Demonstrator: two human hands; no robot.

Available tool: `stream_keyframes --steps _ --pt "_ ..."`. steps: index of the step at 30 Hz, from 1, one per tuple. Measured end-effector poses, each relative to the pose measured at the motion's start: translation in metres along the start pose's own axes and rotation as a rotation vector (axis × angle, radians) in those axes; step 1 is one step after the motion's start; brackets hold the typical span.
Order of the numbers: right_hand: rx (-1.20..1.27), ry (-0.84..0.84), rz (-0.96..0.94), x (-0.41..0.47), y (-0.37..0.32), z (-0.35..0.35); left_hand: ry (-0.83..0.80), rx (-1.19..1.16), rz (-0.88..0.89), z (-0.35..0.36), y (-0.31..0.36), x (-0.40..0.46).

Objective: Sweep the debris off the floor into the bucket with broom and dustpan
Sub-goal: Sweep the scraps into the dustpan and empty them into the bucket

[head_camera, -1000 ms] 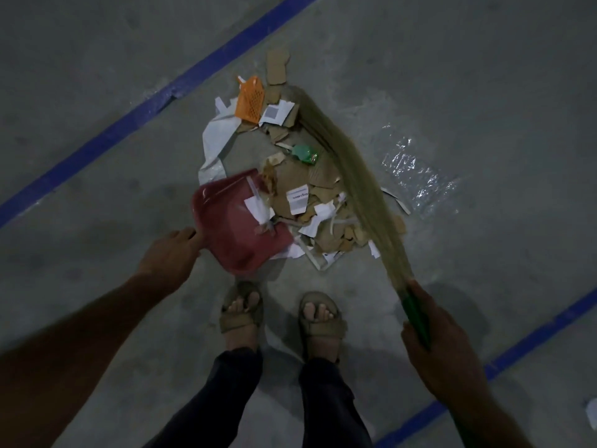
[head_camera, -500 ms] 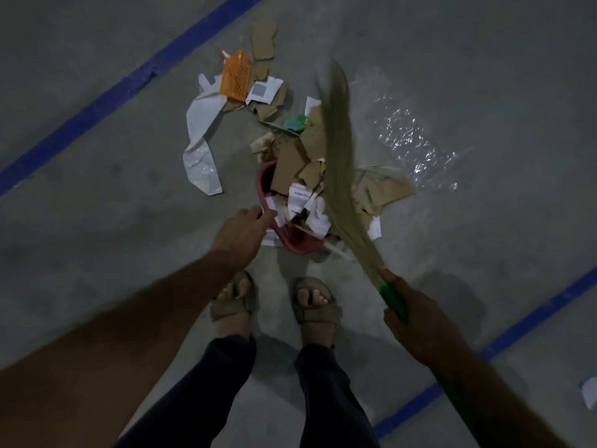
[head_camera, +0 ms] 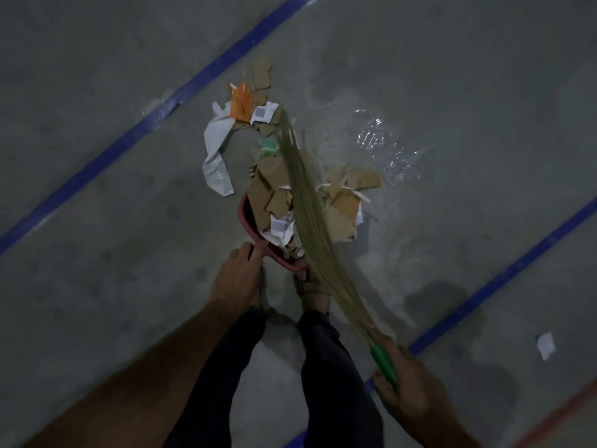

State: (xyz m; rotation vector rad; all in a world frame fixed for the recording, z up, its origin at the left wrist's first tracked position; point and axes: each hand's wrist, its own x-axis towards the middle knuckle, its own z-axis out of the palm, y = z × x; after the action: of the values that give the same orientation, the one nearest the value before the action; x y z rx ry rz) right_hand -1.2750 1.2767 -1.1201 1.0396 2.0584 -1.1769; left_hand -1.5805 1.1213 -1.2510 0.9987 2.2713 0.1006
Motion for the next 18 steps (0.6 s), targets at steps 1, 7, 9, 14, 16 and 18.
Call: stream_keyframes --steps 1,7,9,14,16,18 --pt "-0.022 0.002 0.003 -0.019 -0.005 -0.008 0.0 -0.002 -0.004 -0.014 0.008 -0.015" --pt "-0.178 0.058 -0.047 -0.122 -0.02 -0.053 0.043 0.044 -0.01 -0.099 0.065 -0.1" --pt "-0.236 0.067 -0.042 -0.153 -0.028 -0.069 0.062 0.072 -0.006 -0.128 0.082 -0.129" --pt "-0.314 0.14 -0.149 -0.226 -0.043 -0.109 0.153 0.105 -0.002 -0.195 0.125 -0.202" --pt "-0.3 0.156 -0.163 -0.25 -0.05 -0.12 0.199 0.083 -0.007 -0.212 0.136 -0.226" --pt "-0.329 0.165 -0.158 -0.274 -0.059 -0.125 0.255 0.1 0.002 -0.224 0.143 -0.246"
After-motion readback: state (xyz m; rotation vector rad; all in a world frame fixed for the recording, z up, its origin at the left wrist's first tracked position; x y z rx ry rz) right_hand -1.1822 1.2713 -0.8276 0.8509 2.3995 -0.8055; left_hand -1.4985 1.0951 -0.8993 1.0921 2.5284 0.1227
